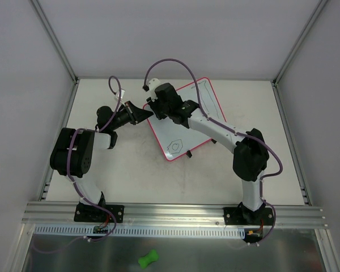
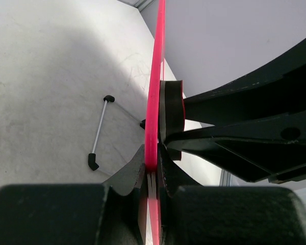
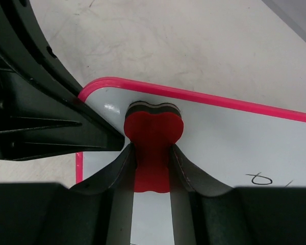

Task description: Erase the whiteboard

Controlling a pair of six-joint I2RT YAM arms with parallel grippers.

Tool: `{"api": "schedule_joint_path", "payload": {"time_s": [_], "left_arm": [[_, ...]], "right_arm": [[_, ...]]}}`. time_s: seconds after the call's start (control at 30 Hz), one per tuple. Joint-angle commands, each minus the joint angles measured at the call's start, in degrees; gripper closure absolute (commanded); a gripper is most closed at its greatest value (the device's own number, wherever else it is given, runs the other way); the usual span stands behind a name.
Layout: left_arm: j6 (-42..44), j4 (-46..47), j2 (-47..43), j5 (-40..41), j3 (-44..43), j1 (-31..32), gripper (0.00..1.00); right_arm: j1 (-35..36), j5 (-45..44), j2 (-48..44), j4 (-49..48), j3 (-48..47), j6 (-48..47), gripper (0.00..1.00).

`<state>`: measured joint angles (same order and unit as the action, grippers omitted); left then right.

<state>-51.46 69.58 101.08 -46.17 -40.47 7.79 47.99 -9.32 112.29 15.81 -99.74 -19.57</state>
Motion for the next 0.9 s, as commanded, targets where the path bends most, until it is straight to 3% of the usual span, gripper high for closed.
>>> {"api": "schedule_joint_path", "payload": {"time_s": [0.0,0.33,0.57,0.87], "left_arm": [[6.6,1.6,-0.6,-1.0,-0.8,1.3,1.00],[6.8,1.4,-0.7,-1.0,-0.9,1.3,1.00],[6.8,1.3,-0.7,-1.1,-0.9,1.3,1.00],[6.6,1.5,-0.8,-1.1,-0.9,1.3,1.00]], "right_arm": [[-1.5,-3.6,0.8,0.7,-2.6,-0.4,1.00],[-12.5,-1.0,1.4,4.4,-4.5,11.0,1.00],[-17.5,-0.7,-1.9,4.0,2.7,13.6,1.00],[-17.3,4.0,-9.2,-9.4,18.7,13.1,1.00]]}}
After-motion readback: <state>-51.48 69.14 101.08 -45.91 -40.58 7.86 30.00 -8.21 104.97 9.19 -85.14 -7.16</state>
